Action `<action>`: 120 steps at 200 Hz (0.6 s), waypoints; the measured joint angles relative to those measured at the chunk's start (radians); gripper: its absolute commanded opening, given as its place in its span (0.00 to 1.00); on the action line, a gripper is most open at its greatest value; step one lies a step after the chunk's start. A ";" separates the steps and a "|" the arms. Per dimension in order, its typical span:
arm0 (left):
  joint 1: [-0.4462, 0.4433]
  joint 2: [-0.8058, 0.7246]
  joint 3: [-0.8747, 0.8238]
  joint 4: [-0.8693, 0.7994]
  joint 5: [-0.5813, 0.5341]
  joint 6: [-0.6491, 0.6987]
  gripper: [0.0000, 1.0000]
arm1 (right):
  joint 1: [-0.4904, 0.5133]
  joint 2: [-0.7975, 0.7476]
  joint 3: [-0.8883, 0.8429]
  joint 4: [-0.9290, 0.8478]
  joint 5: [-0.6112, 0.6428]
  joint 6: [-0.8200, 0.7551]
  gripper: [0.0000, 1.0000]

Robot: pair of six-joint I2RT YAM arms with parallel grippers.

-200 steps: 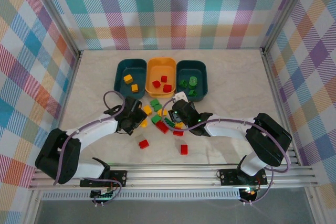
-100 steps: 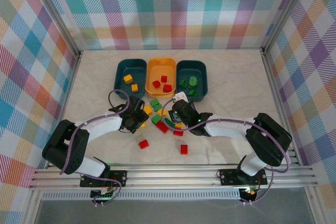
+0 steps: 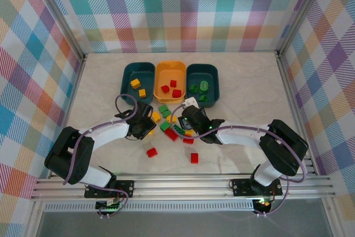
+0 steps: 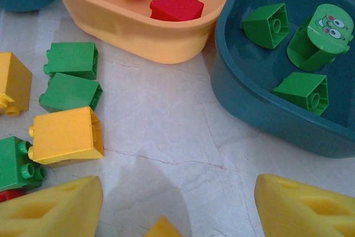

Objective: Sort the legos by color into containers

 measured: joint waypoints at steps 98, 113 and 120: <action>0.085 -0.158 0.225 -0.095 0.002 0.139 0.35 | -0.002 -0.014 -0.008 0.002 0.037 0.005 0.72; 0.173 -0.101 0.340 -0.090 0.016 0.171 0.35 | -0.012 -0.030 -0.018 0.002 0.047 0.013 0.73; 0.208 -0.053 0.399 -0.092 0.021 0.184 0.35 | -0.017 -0.040 -0.024 0.002 0.049 0.020 0.72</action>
